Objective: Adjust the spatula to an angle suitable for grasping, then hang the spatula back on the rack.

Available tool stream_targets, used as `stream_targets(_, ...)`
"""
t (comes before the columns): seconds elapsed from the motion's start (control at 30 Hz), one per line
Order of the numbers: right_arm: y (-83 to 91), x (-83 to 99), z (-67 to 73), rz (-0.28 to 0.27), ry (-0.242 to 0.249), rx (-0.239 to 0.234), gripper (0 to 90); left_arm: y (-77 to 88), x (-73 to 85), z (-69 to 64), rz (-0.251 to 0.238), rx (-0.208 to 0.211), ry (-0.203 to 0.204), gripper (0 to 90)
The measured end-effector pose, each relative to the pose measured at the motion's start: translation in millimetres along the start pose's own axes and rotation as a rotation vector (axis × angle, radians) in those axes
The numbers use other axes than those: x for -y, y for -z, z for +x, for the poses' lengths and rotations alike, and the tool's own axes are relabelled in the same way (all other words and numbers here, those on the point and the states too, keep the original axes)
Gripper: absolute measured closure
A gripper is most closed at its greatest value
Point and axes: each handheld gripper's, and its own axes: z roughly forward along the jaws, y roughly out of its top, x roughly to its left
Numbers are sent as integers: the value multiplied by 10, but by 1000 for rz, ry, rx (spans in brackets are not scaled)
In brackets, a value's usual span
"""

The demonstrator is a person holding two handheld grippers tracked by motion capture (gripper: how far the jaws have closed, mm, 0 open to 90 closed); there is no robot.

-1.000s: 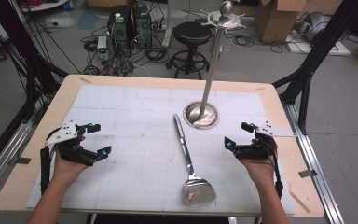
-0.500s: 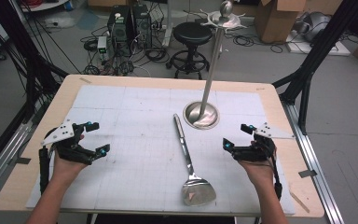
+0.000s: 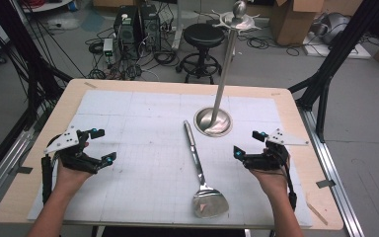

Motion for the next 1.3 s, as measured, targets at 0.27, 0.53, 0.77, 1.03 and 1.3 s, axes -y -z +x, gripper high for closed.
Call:
stream_targets(0.27, -14, -41, 36, 10, -9, -12, 19, 9, -11, -6, -8, 3, -7, 17)
stream_targets(0.53, -215, -257, 183, 52, 16, -18, 24, 21, -35, -18, -15, -3, -20, 17)
stream_targets(0.77, -440, -396, 258, 107, 25, -34, 24, 38, -49, -30, -8, -11, -31, 17)
stream_targets(1.03, -681, -570, 335, 165, 31, -37, 24, 26, -43, -36, 7, -5, -33, 17)
stream_targets(1.3, -914, -652, 361, 238, 38, -36, 51, 23, -45, -44, 12, -8, -34, 17)
